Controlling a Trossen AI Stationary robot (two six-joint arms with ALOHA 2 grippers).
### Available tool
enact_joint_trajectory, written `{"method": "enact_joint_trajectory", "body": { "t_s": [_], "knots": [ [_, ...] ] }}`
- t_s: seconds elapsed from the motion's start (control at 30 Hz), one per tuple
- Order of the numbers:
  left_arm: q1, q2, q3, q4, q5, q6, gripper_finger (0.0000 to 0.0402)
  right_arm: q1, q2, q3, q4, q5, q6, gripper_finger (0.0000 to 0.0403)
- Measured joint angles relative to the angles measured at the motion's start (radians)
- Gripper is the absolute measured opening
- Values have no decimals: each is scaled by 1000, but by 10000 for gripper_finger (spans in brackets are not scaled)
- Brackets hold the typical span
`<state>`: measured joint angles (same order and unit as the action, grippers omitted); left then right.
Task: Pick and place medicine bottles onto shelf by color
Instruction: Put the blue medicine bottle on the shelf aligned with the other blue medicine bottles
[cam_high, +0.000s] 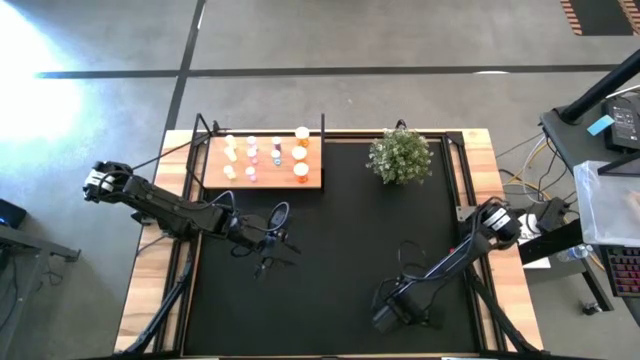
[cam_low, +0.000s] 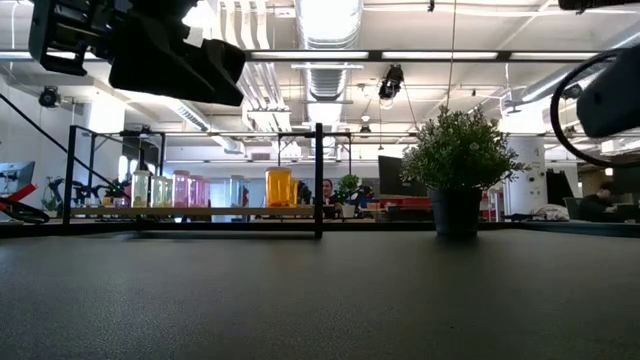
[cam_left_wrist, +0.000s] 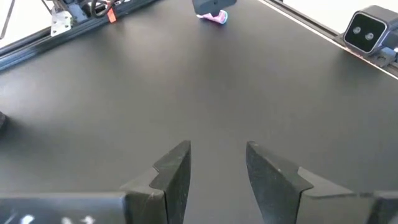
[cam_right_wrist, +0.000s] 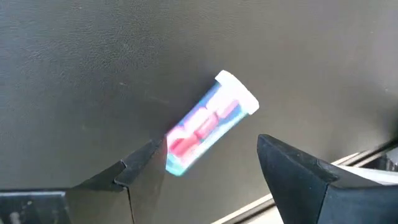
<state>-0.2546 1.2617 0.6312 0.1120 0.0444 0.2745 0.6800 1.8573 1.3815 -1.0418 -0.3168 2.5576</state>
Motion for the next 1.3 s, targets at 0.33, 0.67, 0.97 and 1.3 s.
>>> {"method": "enact_joint_trajectory", "body": {
  "t_s": [0.33, 0.67, 0.97, 1.3],
  "knots": [
    [0, 0, 0, -1, 0, 22, 138, 15, 8, -1, -2, 2, -15, 242],
    [0, 0, 0, -1, 0, 22, 138, 24, 10, -3, 10, -1, -11, 242],
    [0, 0, 0, -2, 0, 22, 138, 44, 11, -29, 4, 45, -20, 242],
    [0, 0, -1, -1, 0, 22, 138, 42, 11, -65, 58, 64, -45, 242]
  ]
}}
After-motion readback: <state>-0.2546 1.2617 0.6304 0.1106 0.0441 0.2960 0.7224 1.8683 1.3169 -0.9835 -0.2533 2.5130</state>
